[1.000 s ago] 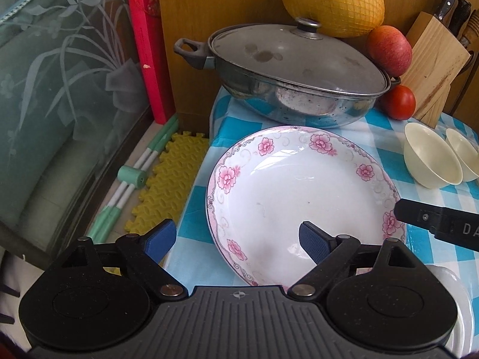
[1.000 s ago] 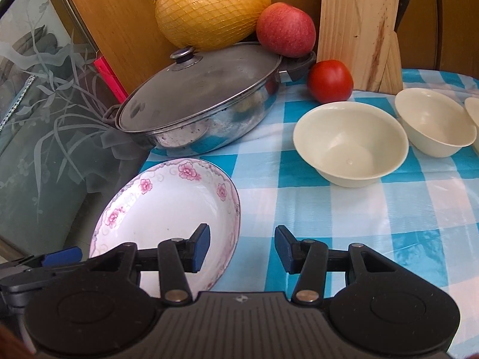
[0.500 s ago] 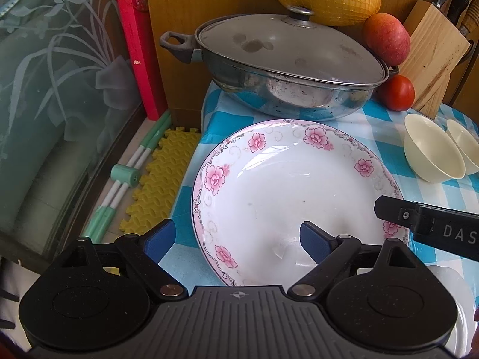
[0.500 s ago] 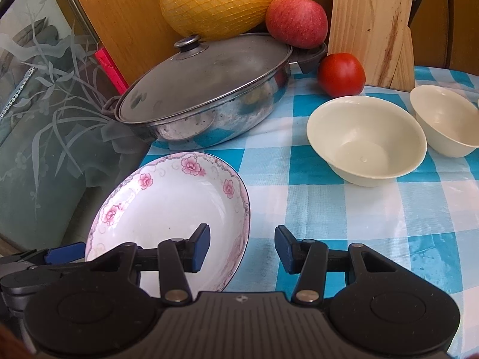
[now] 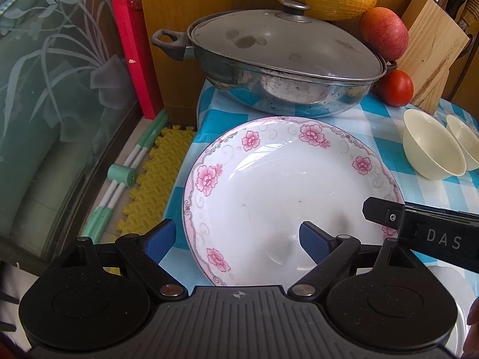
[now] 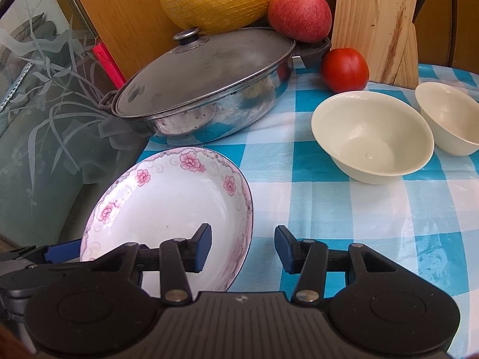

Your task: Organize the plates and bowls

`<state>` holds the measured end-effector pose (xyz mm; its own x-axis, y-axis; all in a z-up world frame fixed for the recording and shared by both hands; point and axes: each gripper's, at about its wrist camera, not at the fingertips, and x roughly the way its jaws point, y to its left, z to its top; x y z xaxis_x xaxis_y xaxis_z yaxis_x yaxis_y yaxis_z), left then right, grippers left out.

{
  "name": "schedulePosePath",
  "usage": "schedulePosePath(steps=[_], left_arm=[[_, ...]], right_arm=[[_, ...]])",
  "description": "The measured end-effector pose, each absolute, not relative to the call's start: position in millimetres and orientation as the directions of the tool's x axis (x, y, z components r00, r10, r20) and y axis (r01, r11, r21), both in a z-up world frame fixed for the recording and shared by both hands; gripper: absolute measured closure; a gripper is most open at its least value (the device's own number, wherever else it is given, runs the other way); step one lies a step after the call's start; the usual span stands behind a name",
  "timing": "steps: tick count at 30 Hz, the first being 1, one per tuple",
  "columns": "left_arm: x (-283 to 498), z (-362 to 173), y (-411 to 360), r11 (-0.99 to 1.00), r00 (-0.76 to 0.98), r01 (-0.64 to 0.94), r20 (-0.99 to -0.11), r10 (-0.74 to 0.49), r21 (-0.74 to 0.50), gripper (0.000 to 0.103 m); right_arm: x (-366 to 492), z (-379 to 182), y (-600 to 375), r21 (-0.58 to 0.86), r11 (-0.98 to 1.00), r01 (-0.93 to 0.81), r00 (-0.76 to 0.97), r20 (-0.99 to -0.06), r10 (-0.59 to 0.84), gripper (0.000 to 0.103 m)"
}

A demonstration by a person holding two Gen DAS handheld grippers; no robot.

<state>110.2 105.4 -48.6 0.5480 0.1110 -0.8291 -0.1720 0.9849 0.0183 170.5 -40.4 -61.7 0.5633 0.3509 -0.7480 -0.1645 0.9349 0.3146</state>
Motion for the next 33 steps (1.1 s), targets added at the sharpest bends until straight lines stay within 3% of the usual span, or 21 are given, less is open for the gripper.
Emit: schedulePosePath(steps=[10,29,33], left_arm=[[115.1,-54.4,101.7,0.988,0.531,-0.155,-0.841,0.105,0.026,0.015],[115.8,-56.7,105.0,0.985,0.532,-0.171,-0.841,0.094,0.002,0.013],[118.2,-57.5,109.3,0.984,0.524,-0.176,-0.85,0.059,-0.04,0.014]], right_arm=[[172.3,-63.9,-40.6,0.316,0.934,-0.165,0.556,-0.752,0.353,0.062],[172.2,-68.5,-36.4,0.285,0.942,-0.177,0.557,-0.76,0.335,0.062],[171.4,-68.5,-33.9,0.271,0.944,-0.185,0.562,-0.759,0.328,0.068]])
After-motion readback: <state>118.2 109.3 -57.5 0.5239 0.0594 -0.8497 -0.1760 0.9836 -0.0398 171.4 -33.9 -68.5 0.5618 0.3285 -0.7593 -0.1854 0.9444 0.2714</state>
